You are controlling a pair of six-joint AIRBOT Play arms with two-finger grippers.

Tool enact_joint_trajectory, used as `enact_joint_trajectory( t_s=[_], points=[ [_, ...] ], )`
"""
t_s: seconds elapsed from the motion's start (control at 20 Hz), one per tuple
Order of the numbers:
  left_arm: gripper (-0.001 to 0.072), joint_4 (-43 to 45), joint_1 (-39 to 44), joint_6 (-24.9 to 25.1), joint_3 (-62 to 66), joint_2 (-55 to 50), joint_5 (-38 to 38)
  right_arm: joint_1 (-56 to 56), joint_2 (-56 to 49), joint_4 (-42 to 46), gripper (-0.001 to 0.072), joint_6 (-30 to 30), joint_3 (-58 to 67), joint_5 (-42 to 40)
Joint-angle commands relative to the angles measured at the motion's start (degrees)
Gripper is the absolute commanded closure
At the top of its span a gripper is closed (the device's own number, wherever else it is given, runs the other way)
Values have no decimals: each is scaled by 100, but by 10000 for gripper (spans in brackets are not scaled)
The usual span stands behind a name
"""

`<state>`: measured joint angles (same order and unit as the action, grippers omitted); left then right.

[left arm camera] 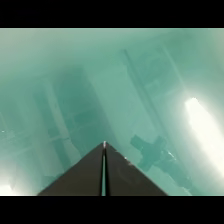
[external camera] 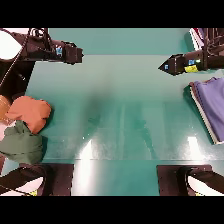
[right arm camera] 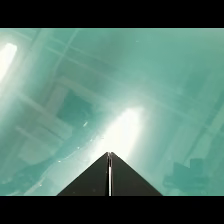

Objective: Fold the shirts.

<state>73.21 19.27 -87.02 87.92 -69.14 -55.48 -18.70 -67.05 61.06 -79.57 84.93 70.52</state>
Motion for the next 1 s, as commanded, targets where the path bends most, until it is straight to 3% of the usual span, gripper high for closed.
enact_joint_trajectory(
  t_s=[0.0, 0.1, 0.15, 0.35, 0.55, 0.6, 0.7, 0.95],
  points=[
    [682, -160, 4, -133, 0, 2, 105, -4, -4, -4, 691, -4, 4, 13],
    [682, -94, -22, -103, 15, 17, 424, -4, 0, -4, 691, -15, 4, 31],
    [682, 46, -120, -122, 33, 46, 232, -4, 2, -4, 691, -15, 4, 46],
    [682, 1250, -964, -103, -175, 317, -1344, -4, 7, -4, 691, -20, 4, 177],
    [680, 2177, -1908, -103, -1147, 511, -2203, -4, 7, -4, 691, -52, 4, 164],
    [597, 2234, -2131, -101, -1482, 511, -2188, -4, 7, -4, 691, -52, 4, 164],
    [38, 2243, -2487, -105, -2159, 509, -1875, -4, 7, -4, 691, -52, 4, 162],
    [40, 2249, -2861, -127, -3506, 509, -826, -4, 2, 7, 691, -50, 2, 142]
  ],
)
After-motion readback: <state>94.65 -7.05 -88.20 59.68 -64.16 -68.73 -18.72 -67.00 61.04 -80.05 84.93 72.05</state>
